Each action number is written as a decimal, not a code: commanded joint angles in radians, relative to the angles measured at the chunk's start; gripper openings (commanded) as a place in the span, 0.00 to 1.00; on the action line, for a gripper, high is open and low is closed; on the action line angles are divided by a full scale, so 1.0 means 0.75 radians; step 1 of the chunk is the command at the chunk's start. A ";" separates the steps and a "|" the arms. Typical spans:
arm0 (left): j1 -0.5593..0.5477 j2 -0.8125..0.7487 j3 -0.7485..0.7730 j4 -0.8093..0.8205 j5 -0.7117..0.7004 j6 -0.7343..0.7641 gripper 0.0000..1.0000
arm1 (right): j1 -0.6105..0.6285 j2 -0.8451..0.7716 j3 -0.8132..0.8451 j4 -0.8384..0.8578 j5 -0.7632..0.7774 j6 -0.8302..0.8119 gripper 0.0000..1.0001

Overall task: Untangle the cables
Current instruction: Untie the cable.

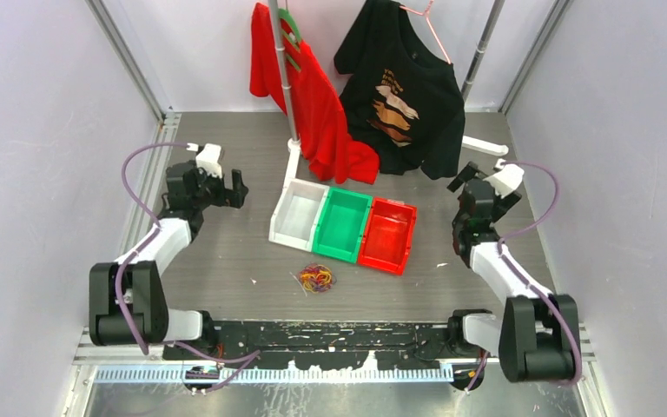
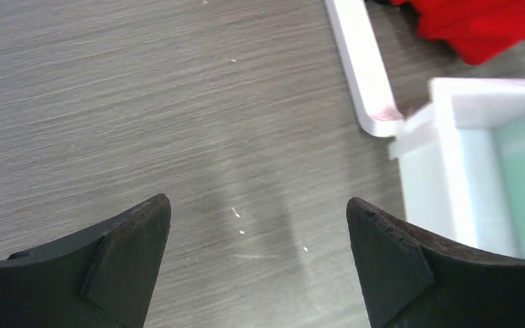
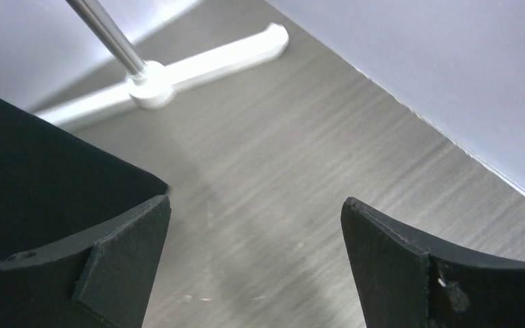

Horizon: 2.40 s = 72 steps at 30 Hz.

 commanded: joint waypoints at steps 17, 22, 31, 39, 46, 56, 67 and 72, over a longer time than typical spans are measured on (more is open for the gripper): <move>-0.020 -0.377 0.284 -1.318 0.667 0.471 1.00 | 0.554 -0.345 0.383 -0.909 -0.427 0.472 0.91; -0.025 -0.359 0.286 -1.383 0.669 0.520 1.00 | 0.903 -0.360 0.372 -0.978 -0.302 0.475 0.84; -0.039 -0.357 0.296 -1.440 0.695 0.540 0.99 | 1.455 0.007 0.464 -0.912 -0.228 0.499 0.75; -0.041 -0.372 0.326 -1.530 0.684 0.585 0.98 | 1.514 0.278 0.546 -0.805 -0.463 0.497 0.67; -0.043 -0.412 0.286 -1.501 0.638 0.626 0.98 | 1.514 0.363 0.544 -0.753 -0.508 0.484 0.56; -0.043 -0.411 0.263 -1.410 0.620 0.615 0.98 | 1.513 0.449 0.579 -0.737 -0.573 0.482 0.24; -0.060 -0.404 0.276 -1.421 0.632 0.610 0.97 | 1.514 0.431 0.618 -0.766 -0.617 0.482 0.10; -0.074 -0.415 0.272 -1.440 0.624 0.641 0.97 | 1.514 0.404 0.615 -0.772 -0.620 0.492 0.03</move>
